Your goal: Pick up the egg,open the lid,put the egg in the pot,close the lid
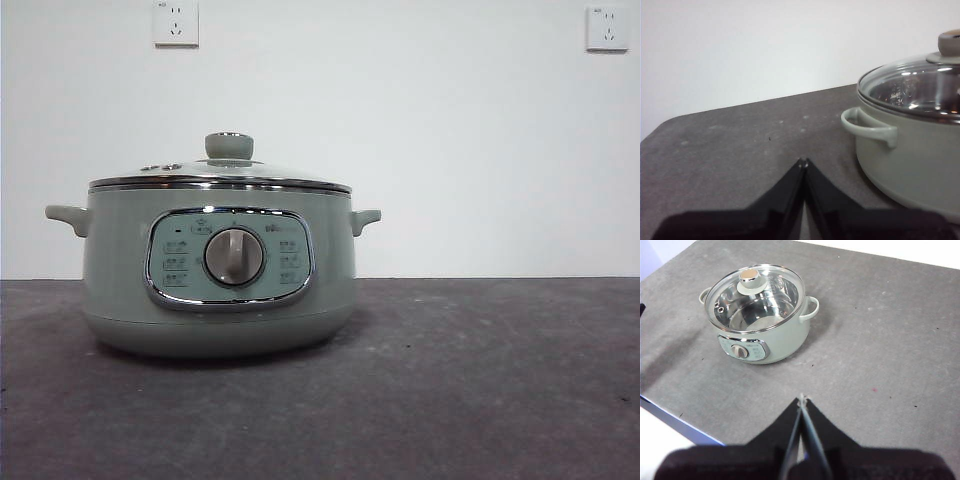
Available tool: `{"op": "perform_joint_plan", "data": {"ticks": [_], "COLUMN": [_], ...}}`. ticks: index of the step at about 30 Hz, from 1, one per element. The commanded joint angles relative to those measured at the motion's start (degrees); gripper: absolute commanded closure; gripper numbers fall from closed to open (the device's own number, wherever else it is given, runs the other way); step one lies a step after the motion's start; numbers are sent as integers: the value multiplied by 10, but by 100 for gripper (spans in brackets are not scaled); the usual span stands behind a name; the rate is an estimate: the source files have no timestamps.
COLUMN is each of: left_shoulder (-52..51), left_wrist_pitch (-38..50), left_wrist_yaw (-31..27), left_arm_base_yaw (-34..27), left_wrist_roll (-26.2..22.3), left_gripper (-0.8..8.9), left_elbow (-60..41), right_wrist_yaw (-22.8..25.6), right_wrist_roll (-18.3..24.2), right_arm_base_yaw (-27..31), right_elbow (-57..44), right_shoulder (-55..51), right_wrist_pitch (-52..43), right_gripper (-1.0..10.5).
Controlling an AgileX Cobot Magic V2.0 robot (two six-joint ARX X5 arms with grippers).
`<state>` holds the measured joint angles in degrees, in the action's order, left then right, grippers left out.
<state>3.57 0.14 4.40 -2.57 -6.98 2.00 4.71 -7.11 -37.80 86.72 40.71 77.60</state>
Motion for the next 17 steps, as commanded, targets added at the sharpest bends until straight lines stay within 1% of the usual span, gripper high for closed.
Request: {"op": "perform_joint_plan", "data": {"ticks": [1,7,17], "left_shoulder": [-27,-34,-26], "left_wrist_pitch": [-22,-95,-96], "left_wrist_yaw": [-1,2,5], "left_arm_base_yaw": [-2,-2,-2], "left_wrist_roll": [24,33,35], "left_gripper": [816,816,816], "left_elbow": [-16,-16,-14], "right_wrist_yaw": [2,3,4], "right_wrist_roll": [-6,-6,-6], "right_arm_base_yaw": [0,0,0], "right_elbow": [-3,-3,-3], "right_shoulder": [0,0,0], "right_wrist_pitch": [13,13,13], "right_gripper": [945,945,945]}}
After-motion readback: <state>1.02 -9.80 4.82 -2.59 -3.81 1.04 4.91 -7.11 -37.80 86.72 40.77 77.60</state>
